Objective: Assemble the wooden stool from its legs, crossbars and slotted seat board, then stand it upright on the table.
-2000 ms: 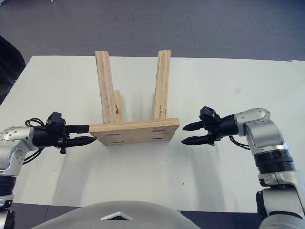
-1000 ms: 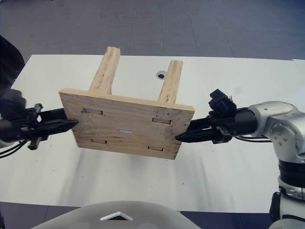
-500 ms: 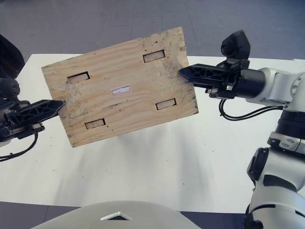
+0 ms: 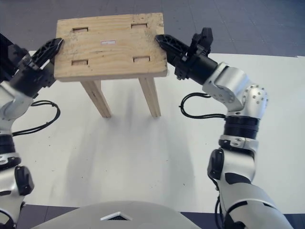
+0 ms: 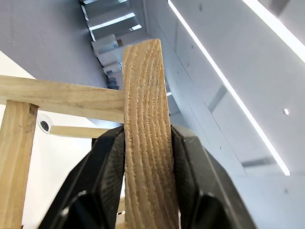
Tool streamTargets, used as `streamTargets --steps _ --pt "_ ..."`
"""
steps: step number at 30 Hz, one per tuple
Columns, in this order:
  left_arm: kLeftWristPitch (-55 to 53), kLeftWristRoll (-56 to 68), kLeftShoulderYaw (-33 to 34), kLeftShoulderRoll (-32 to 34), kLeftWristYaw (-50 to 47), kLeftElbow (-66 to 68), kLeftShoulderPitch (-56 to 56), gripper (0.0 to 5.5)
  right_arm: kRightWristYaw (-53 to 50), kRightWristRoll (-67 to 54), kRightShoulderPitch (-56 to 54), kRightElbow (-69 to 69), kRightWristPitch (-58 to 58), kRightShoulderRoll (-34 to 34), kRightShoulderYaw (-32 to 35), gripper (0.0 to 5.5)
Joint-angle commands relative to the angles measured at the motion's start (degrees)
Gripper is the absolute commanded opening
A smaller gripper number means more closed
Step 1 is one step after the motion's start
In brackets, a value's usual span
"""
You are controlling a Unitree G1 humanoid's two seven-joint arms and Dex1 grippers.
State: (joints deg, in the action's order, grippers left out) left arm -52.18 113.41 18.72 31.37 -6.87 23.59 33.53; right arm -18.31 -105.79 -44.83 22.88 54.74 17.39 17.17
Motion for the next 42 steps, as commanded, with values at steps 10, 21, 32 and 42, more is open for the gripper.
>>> streamTargets --steps 10,21,32,42 --pt "10.42 -23.07 8.28 -8.20 -4.67 22.42 15.47 1.92 12.02 28.19 -16.91 30.76 -12.90 -2.13 5.70 2.61" --pt "14.86 -42.34 9.84 -3.38 5.27 9.51 12.88 1.92 21.62 37.15 -16.08 18.90 -11.11 -0.11 10.34 2.61" --pt "36.56 -85.66 -12.77 -5.39 8.88 3.36 39.37 1.92 31.07 75.52 -34.24 11.12 -43.76 -2.25 -9.82 2.61" --pt "42.36 -93.71 -11.04 -15.75 14.14 33.91 40.69 1.92 37.01 84.17 -31.42 42.32 -43.98 -11.74 -10.05 2.61"
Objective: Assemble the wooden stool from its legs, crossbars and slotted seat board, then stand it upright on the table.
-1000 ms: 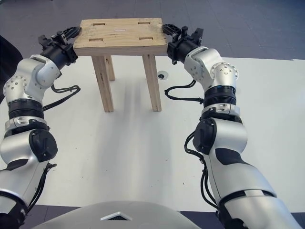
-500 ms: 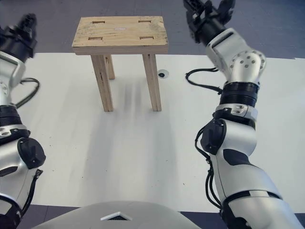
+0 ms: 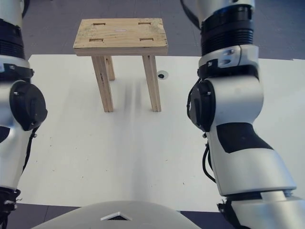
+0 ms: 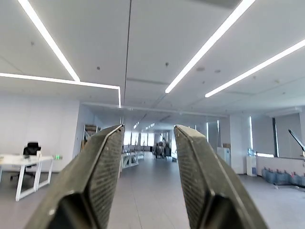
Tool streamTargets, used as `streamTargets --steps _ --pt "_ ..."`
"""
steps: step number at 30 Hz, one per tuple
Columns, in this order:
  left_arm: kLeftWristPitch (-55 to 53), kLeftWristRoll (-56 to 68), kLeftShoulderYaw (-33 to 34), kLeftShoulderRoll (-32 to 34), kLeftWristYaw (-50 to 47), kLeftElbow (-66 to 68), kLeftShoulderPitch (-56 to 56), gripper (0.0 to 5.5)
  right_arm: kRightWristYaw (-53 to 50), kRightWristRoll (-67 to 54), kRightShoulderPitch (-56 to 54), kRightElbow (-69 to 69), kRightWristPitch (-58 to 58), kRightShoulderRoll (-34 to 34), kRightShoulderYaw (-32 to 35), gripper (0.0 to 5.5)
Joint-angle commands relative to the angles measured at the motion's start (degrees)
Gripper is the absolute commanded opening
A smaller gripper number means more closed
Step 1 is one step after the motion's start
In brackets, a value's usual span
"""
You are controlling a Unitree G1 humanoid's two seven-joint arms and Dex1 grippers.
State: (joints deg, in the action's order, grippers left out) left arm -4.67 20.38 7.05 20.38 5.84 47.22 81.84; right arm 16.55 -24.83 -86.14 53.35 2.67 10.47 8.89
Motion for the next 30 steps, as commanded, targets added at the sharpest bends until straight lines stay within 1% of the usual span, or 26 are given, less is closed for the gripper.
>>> streamTargets --steps 1,2,3,5,6,8,10,12,14,17,19,22,24,26,29,30 --pt "-7.45 -0.80 1.16 -5.70 0.67 12.58 -10.28 1.92 3.11 4.18 12.90 14.12 10.12 -5.76 -2.32 2.61" --pt "-14.02 0.05 1.97 -7.26 0.56 15.21 -14.28 1.92 2.62 5.21 16.78 15.82 11.70 -6.01 -2.49 2.61" --pt "-20.55 -1.42 -0.19 -8.72 2.50 17.08 -19.77 1.92 2.71 5.50 20.44 16.50 13.67 -5.79 -2.09 2.61" --pt "-26.63 -2.84 -1.12 -9.35 1.54 16.99 -28.49 1.92 3.67 5.18 24.33 15.20 15.97 -4.82 -1.03 2.61" --pt "-27.10 -2.85 -0.69 -8.69 1.51 15.81 -30.17 1.92 4.36 4.74 24.72 13.93 16.66 -4.33 -0.50 2.61" --pt "-26.03 -2.59 0.52 -6.16 1.75 13.59 -28.73 1.92 5.51 3.56 24.22 10.75 18.56 -3.73 0.61 2.61" --pt "-21.32 -1.67 2.24 -4.80 2.54 10.92 -25.38 1.92 6.60 2.22 24.30 5.87 20.54 -4.04 1.38 2.61" --pt "-14.27 -1.55 3.16 -4.79 3.58 6.07 -23.30 1.92 7.10 0.53 25.68 -1.73 22.52 -4.96 1.80 2.61" --pt "-9.01 0.43 5.42 -5.86 5.15 -1.88 -23.35 1.92 5.62 -1.66 27.48 -12.08 23.28 -5.78 2.93 2.61" --pt "-4.54 1.90 7.59 -7.41 3.74 -17.17 -27.19 1.92 1.73 -3.89 28.82 -27.51 20.56 -6.64 5.13 2.61" --pt "-3.77 1.41 8.14 -7.38 1.37 -26.49 -29.04 1.92 -0.81 -5.33 28.77 -35.36 19.90 -6.79 6.47 2.61" --pt "-3.70 0.87 9.34 -6.61 -1.18 -36.31 -31.59 1.92 -3.23 -5.48 29.29 -43.65 20.15 -5.80 6.75 2.61" --pt "-4.41 -1.12 10.08 -5.33 -3.27 -42.73 -35.36 1.92 -5.98 -3.09 31.07 -48.21 20.29 -4.09 6.34 2.61" --pt "-6.81 -2.72 10.05 -4.32 -4.00 -48.46 -41.86 1.92 -8.78 1.98 36.96 -53.37 20.78 -1.16 5.10 2.61" --pt "-8.99 -7.30 7.78 -3.95 -4.06 -55.48 -56.01 1.92 -11.78 7.14 50.44 -63.08 23.21 1.02 3.37 2.61" --pt "-9.12 -8.96 6.06 -5.08 -4.30 -58.33 -63.10 1.92 -11.87 9.15 57.68 -67.51 23.77 1.50 1.39 2.61"
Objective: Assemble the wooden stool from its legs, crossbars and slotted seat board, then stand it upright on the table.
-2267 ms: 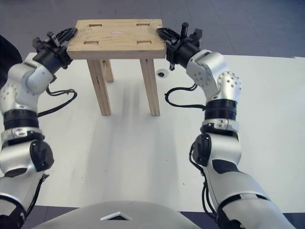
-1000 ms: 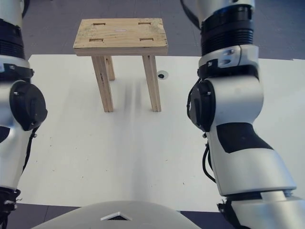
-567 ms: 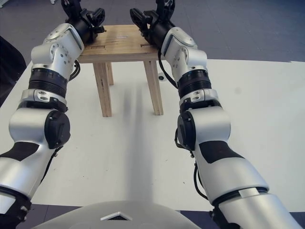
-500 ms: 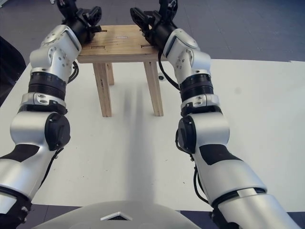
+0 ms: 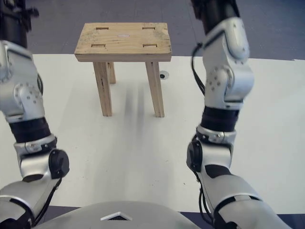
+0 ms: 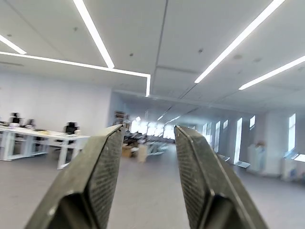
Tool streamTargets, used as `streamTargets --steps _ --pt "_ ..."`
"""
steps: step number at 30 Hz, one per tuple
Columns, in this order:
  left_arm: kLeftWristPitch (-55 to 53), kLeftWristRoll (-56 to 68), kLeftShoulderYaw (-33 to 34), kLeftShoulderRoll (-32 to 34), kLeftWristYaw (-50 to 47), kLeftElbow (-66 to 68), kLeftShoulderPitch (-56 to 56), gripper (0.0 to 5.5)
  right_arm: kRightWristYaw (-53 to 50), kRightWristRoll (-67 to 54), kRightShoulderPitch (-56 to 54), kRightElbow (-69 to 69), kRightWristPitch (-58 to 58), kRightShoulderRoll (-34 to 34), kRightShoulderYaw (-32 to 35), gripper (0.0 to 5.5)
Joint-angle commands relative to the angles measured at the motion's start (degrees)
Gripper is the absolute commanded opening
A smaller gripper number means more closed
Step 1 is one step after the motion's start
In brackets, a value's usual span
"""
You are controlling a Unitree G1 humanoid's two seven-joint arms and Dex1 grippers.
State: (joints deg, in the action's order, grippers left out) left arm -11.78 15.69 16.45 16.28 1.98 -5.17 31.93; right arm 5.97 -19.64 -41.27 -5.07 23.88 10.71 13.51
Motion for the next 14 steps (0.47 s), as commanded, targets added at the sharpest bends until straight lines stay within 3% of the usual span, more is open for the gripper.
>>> streamTargets --steps 1,5,7,9,14 --pt "-2.26 -5.16 -4.91 -2.09 -0.39 -8.40 -18.83 1.92 -1.34 5.50 18.57 -12.21 2.61 1.36 -4.99 2.61" --pt "-3.61 -7.77 -12.11 -6.82 -0.64 -12.54 -31.73 1.92 -1.62 9.78 35.55 -17.43 0.60 0.12 -10.47 2.61" --pt "-4.49 -8.90 -14.94 -8.00 -0.40 -12.96 -32.83 1.92 -2.34 10.87 37.45 -17.68 0.02 -0.77 -11.45 2.61" --pt "-4.80 -9.81 -16.47 -8.67 -0.56 -13.35 -33.29 2.27 -2.96 11.38 38.37 -16.70 -0.21 -1.77 -11.68 2.99" --pt "-5.22 -11.62 -17.40 -8.51 -0.56 -13.87 -34.82 2.27 -3.49 13.23 40.27 -16.69 1.01 -2.49 -13.35 2.99"
